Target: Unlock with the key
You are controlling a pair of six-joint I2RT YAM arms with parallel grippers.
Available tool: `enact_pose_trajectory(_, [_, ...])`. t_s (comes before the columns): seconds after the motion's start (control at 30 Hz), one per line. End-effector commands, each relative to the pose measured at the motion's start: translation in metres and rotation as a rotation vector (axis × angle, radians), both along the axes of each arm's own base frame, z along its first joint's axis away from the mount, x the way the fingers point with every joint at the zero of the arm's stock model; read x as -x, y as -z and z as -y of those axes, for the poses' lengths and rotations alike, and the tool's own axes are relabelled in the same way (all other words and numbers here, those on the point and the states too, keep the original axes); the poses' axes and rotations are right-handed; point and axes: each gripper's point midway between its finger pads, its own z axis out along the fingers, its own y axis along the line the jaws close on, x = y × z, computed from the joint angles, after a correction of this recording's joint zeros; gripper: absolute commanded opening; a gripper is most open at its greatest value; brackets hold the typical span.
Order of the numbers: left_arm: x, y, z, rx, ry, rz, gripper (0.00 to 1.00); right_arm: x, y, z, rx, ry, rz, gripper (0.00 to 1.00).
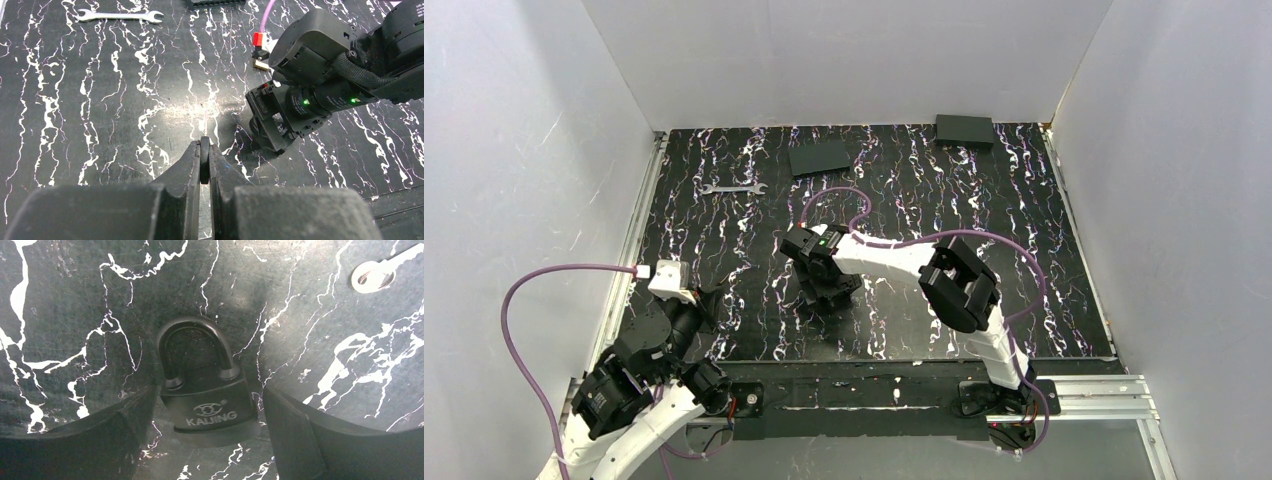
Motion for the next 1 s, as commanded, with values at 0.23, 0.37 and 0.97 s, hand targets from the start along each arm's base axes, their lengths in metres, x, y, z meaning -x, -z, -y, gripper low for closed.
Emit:
enact_pose_trajectory(0.23, [0.001, -0.005, -0.003, 0.006, 0.004, 0.049, 0.0, 0.008, 0.006, 0.004, 0.019, 0.02, -0.004, 0.43])
enact_pose_trajectory(0.37, [0.0, -0.005, -0.002, 0.002, 0.006, 0.048, 0.0, 0.007, -0.002, 0.0, -0.017, 0.039, 0.006, 0.37])
enact_pose_trajectory(0.97, [0.001, -0.014, 0.018, 0.043, 0.091, 0.032, 0.0, -0.037, -0.116, 0.023, -0.782, 0.756, -0.042, 0.01])
